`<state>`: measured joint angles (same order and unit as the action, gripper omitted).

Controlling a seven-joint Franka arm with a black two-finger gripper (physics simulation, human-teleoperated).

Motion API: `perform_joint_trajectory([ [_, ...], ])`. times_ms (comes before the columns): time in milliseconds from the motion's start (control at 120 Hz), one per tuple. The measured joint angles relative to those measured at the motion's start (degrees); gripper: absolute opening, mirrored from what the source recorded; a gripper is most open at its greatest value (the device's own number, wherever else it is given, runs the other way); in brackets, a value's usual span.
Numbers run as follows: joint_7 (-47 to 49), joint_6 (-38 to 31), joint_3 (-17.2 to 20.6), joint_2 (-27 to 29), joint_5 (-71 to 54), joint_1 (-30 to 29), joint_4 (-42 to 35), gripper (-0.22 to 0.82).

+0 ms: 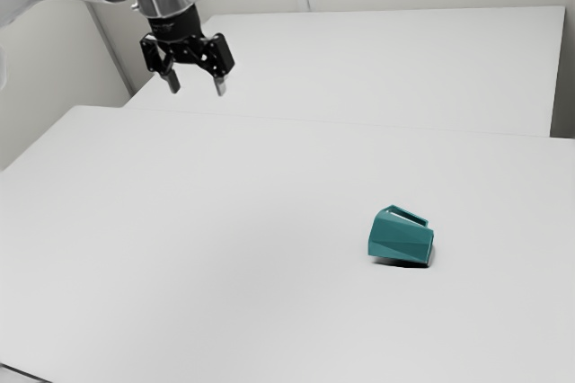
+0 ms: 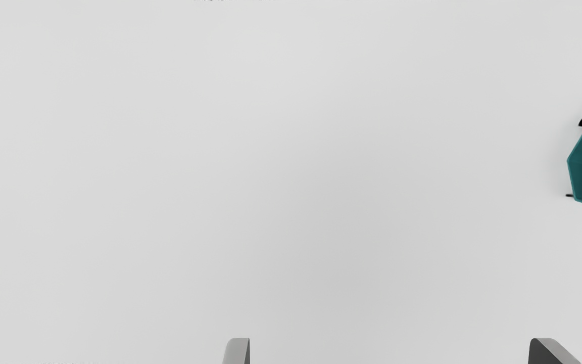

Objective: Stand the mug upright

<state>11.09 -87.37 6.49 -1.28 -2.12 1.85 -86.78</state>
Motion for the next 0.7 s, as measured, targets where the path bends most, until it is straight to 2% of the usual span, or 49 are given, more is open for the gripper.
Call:
perform_joint_trajectory([
  [400, 0.88, 0.50, 0.26, 0.41, 4.18, -3.56, -1.32, 0.60],
  [533, 0.76, 0.02, -0.30, 0.72, 8.85, -3.23, -5.42, 0.60],
  [700, 0.34, -4.21, -0.14, 2.98, 16.12, -3.56, -13.27, 0.60],
])
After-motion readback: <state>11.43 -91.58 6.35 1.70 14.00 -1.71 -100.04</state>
